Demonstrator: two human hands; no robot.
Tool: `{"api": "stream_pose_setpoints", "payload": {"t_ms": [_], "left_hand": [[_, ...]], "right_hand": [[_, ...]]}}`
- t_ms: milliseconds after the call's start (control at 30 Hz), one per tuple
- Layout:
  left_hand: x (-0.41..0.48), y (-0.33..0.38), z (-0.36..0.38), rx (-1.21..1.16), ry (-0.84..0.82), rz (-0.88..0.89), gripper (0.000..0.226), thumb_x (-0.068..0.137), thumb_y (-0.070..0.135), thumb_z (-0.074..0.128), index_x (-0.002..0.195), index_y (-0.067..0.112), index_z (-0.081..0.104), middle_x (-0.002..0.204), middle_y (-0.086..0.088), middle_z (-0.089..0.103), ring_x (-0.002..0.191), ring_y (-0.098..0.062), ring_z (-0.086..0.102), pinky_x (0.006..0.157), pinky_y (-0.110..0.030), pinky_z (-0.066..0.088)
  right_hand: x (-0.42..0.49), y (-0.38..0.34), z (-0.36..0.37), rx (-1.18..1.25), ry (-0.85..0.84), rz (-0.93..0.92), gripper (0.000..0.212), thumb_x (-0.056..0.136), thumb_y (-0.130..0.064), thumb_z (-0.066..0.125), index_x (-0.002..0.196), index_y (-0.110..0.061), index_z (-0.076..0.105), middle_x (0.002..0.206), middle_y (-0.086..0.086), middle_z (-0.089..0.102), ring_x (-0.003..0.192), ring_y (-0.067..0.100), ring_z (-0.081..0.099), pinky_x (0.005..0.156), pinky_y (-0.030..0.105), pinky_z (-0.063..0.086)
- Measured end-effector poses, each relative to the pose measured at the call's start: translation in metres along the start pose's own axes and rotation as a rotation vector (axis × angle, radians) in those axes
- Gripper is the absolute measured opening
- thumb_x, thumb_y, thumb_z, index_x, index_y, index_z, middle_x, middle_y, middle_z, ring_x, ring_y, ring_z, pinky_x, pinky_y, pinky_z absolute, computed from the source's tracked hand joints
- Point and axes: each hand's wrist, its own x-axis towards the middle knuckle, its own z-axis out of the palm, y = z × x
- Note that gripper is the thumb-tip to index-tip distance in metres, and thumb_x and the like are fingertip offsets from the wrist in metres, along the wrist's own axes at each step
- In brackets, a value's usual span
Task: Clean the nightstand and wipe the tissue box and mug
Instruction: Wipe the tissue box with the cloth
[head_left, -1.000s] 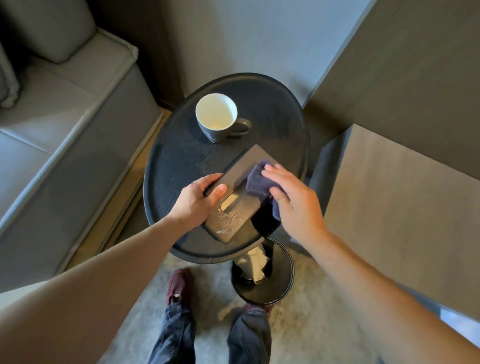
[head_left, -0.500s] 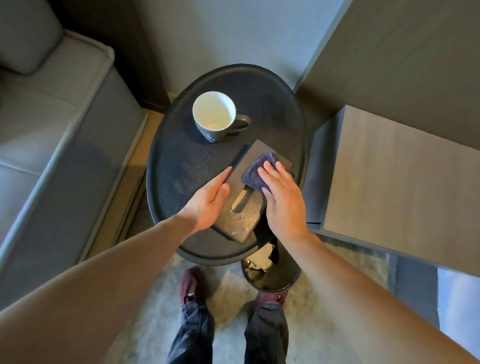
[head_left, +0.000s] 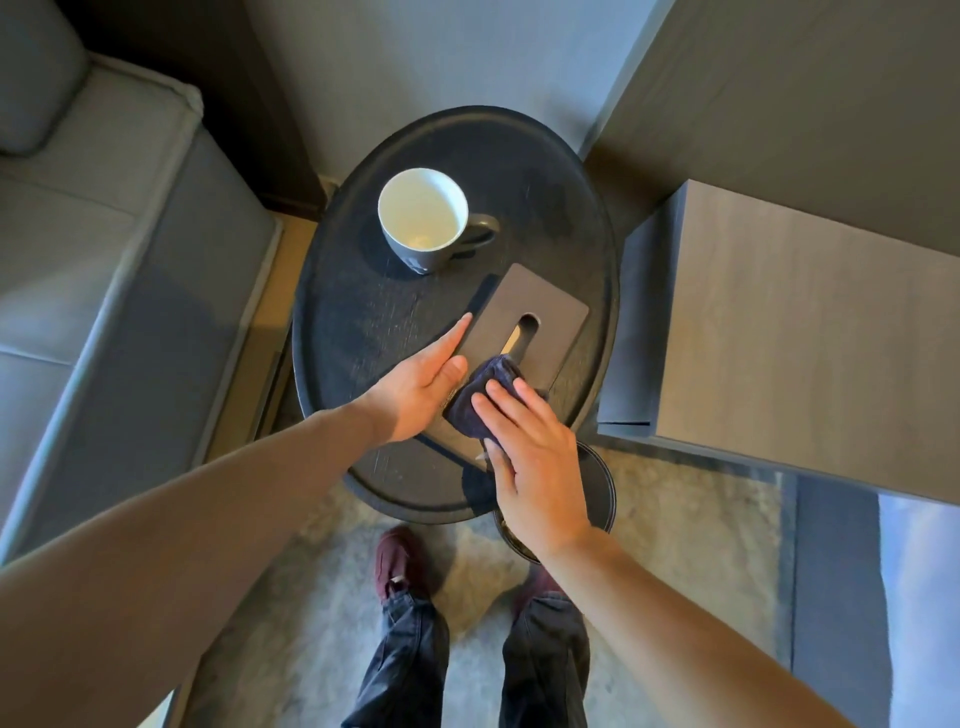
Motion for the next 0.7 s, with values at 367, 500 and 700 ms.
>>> {"api": "stream_pose_setpoints", "payload": {"t_ms": [367,500,700], "left_hand": [[-0.004,0.006,0.002,-0.01,0.018,-0.021,0.059,0.108,0.045,0.027,0.162,0.042,0.005,0.167,0.011,0.024,0.151,-0.017,0.033,0.118,-0.033,0.035],[-0.005,0.006,0.002,0.01,0.029,-0.023,0.058,0.109,0.045,0.026,0.162,0.042,0.006,0.167,0.013,0.024,0.152,-0.015,0.029,0.117,-0.026,0.027],[-0.007,0.013,0.002,0.01,0.041,-0.057,0.059,0.109,0.044,0.029,0.162,0.042,0.005,0.168,0.012,0.023,0.153,-0.019,0.03,0.121,-0.036,0.03]], "right_hand": [[-0.017,-0.002,0.001,-0.089,-0.114,-0.071,0.062,0.093,-0.006,0.068,0.147,-0.03,0.051,0.157,-0.012,0.046,0.15,0.015,0.034,0.108,0.045,0.049],[-0.033,0.0,-0.003,-0.003,-0.215,-0.171,0.058,0.089,0.0,0.068,0.141,-0.025,0.059,0.153,-0.01,0.05,0.149,0.013,0.036,0.121,0.034,0.034],[-0.045,0.005,-0.047,0.195,-0.491,-0.15,0.045,0.096,-0.001,0.063,0.134,-0.025,0.066,0.144,-0.016,0.058,0.141,-0.015,0.029,0.121,0.017,0.026]]}}
